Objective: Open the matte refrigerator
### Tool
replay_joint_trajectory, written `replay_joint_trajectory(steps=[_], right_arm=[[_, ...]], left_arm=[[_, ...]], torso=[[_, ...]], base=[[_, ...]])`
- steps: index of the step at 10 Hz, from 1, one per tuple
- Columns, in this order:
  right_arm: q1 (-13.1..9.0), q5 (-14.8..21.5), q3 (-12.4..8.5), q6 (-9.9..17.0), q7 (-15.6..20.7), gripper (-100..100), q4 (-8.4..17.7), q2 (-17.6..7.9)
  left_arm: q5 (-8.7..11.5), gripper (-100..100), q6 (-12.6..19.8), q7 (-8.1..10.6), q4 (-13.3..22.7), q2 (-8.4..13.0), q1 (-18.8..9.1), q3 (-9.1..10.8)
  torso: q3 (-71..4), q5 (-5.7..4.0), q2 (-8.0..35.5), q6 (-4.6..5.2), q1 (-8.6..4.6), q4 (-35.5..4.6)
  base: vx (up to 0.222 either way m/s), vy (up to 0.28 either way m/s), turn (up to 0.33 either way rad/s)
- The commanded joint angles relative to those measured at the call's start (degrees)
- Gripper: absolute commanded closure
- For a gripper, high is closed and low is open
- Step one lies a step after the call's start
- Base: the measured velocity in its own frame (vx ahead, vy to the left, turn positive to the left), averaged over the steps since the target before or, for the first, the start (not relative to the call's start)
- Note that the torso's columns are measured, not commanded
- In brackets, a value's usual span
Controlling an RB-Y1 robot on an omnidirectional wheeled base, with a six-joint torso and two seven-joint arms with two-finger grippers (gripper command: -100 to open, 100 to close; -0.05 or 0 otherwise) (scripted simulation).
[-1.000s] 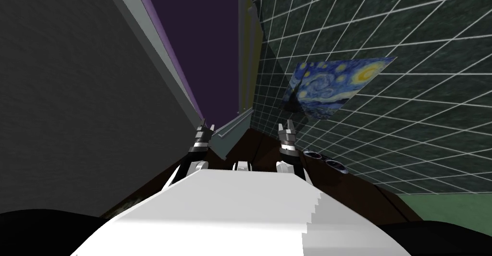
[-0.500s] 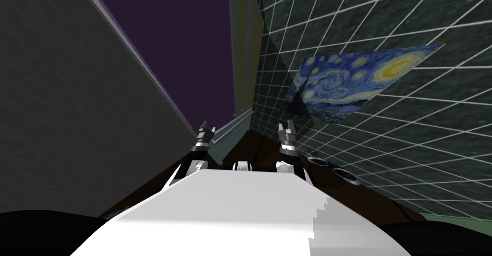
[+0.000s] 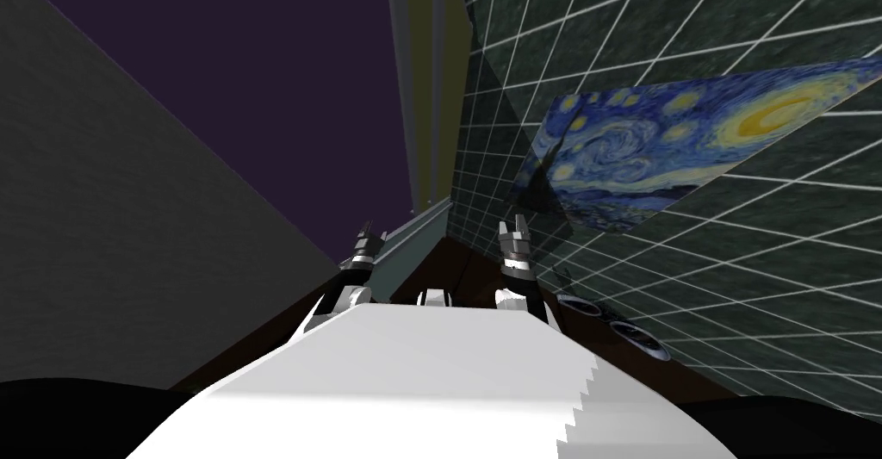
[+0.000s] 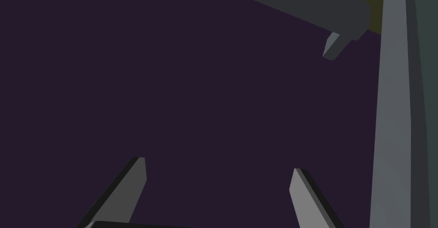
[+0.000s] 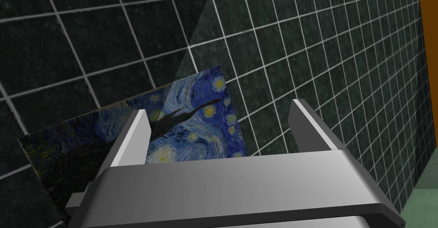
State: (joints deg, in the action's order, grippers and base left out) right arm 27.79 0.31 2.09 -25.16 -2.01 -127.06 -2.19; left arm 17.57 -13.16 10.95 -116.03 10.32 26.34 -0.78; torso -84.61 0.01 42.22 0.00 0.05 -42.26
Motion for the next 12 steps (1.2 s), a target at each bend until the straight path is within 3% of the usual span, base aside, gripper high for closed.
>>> replay_joint_trajectory(steps=[1,6,7,12], right_arm=[[0.00,0.00,0.00,0.00,0.00,0,0.00,0.00],[0.00,0.00,0.00,0.00,0.00,0,0.00,0.00],[-0.01,0.00,0.00,0.00,0.00,0,0.00,0.00],[-0.02,0.00,0.00,0.00,0.00,0,0.00,0.00]], left_arm=[[1.91,-100,1.33,1.55,2.30,0.27,-0.89,0.18],[6.02,-100,4.20,4.81,6.04,-0.97,-2.46,1.07],[7.23,-100,5.04,5.76,7.10,-2.28,-2.91,1.33],[9.63,-100,6.69,7.66,9.16,-8.65,-3.79,1.85]], torso=[[0.01,0.02,0.02,0.00,0.05,0.00],[-0.05,0.01,-0.07,0.00,0.01,0.02],[0.06,0.01,0.12,0.01,0.02,-0.02],[0.14,0.00,0.22,0.00,-0.02,-0.06]], base=[[0.174,-0.115,0.044],[0.172,-0.124,0.052],[0.172,-0.115,0.064],[0.119,-0.100,0.031]])
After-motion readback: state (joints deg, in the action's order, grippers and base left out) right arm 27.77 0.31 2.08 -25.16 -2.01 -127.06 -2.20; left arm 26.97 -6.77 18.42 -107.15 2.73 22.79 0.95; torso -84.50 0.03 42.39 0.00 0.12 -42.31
